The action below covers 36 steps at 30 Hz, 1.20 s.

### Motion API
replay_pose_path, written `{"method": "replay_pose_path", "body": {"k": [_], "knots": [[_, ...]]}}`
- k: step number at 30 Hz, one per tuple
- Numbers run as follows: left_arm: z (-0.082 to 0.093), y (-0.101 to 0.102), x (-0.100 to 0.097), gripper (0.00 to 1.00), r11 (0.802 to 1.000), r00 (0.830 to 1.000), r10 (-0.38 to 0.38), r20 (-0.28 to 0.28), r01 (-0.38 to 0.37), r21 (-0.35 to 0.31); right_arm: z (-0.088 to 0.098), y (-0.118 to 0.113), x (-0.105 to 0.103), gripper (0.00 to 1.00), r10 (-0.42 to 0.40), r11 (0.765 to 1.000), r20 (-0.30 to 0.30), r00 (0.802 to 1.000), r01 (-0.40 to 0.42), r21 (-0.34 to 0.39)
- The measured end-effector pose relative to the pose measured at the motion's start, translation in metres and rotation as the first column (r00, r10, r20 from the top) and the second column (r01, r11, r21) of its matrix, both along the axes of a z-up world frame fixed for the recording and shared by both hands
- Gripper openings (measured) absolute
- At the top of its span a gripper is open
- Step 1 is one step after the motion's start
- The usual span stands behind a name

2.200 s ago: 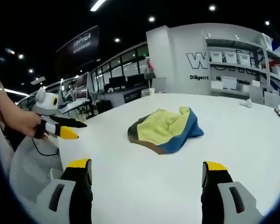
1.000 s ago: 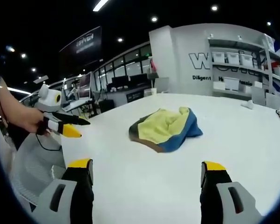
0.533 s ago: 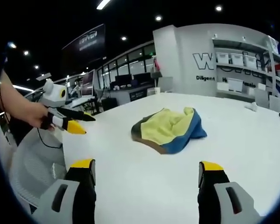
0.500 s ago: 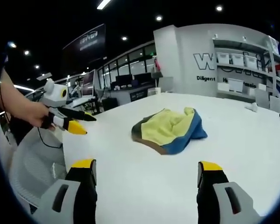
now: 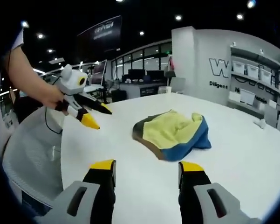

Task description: Fold the garment on the visible template until the final outline fits inside the template.

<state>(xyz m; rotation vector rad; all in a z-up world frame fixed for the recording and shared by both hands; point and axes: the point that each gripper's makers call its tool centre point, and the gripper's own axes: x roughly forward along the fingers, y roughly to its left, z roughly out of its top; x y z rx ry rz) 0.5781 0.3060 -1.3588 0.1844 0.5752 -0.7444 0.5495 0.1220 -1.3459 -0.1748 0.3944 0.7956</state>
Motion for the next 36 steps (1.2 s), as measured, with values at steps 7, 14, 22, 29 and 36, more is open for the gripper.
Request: {"method": "replay_pose_path", "body": {"k": [7, 14, 22, 29, 36], "knots": [[-0.009, 0.001, 0.021, 0.54, 0.989, 0.994, -0.112, 0.018, 0.11, 0.102, -0.004, -0.001, 0.025, 0.37, 0.077, 0.994, 0.031, 0.997, -0.074, -0.08], [-0.017, 0.007, 0.045, 0.43, 0.956, 0.975, -0.215, 0.046, 0.201, 0.213, -0.013, 0.0, 0.051, 0.31, 0.154, 0.976, 0.043, 0.987, -0.145, -0.16], [-0.035, 0.013, 0.072, 0.24, 0.837, 0.912, -0.405, 0.066, 0.341, 0.428, -0.033, 0.0, 0.078, 0.27, 0.266, 0.927, 0.04, 0.963, -0.244, -0.285], [-0.049, 0.021, 0.093, 0.21, 0.726, 0.853, -0.52, 0.032, 0.422, 0.543, -0.049, -0.001, 0.095, 0.21, 0.386, 0.847, 0.038, 0.922, -0.338, -0.41], [-0.056, 0.028, 0.109, 0.19, 0.645, 0.805, -0.593, 0.019, 0.461, 0.609, -0.06, 0.0, 0.105, 0.17, 0.499, 0.753, 0.025, 0.866, -0.42, -0.506]]}}
